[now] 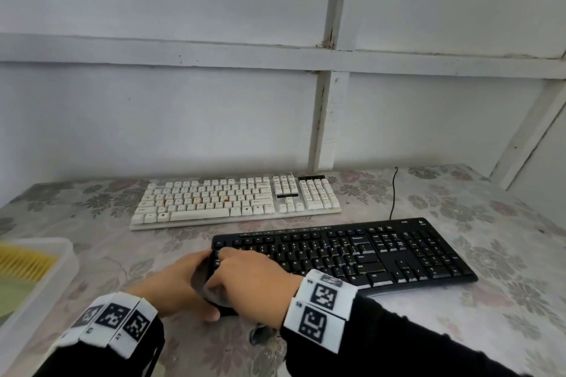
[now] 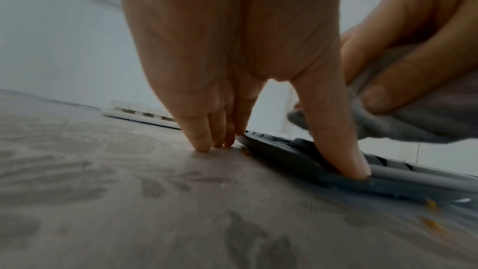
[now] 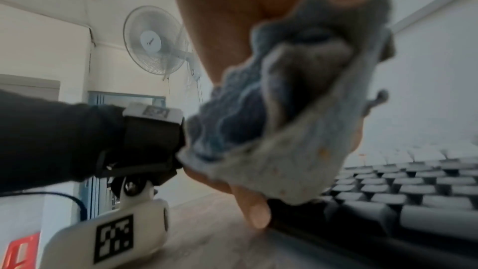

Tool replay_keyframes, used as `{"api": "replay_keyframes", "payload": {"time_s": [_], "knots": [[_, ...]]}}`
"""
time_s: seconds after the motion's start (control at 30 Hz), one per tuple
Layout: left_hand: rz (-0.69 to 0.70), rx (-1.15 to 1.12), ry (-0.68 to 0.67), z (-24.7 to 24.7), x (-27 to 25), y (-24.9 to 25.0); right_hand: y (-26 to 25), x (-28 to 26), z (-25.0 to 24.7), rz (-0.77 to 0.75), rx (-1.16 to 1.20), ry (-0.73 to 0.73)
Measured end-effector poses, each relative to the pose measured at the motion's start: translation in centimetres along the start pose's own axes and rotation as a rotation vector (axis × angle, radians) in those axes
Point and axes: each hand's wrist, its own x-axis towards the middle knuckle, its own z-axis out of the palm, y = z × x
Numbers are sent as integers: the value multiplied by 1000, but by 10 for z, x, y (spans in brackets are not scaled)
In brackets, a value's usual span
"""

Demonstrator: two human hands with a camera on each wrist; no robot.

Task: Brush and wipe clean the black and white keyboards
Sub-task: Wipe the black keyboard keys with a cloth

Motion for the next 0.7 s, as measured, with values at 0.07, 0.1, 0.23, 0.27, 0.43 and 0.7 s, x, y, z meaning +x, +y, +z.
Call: {"api": "replay_keyframes", "payload": {"time_s": [0.07, 0.1, 0.23, 0.27, 0.43, 0.7], "knots": [[-13, -3, 16, 0, 1, -2, -2, 1, 5, 23, -2, -17], [-27, -7, 26, 0, 0, -3, -1, -3, 5, 25, 7, -27], [-78, 11, 42, -3, 0, -9, 11, -24, -2, 15, -5, -47], [-76, 11, 37, -3, -2, -9, 16, -28, -3, 20, -10, -47], [-62, 55, 5, -4, -3, -9, 51, -58, -7, 74, -38, -47], [-62, 46, 25, -3, -5, -7, 89, -99, -30, 247, -106, -67]]}}
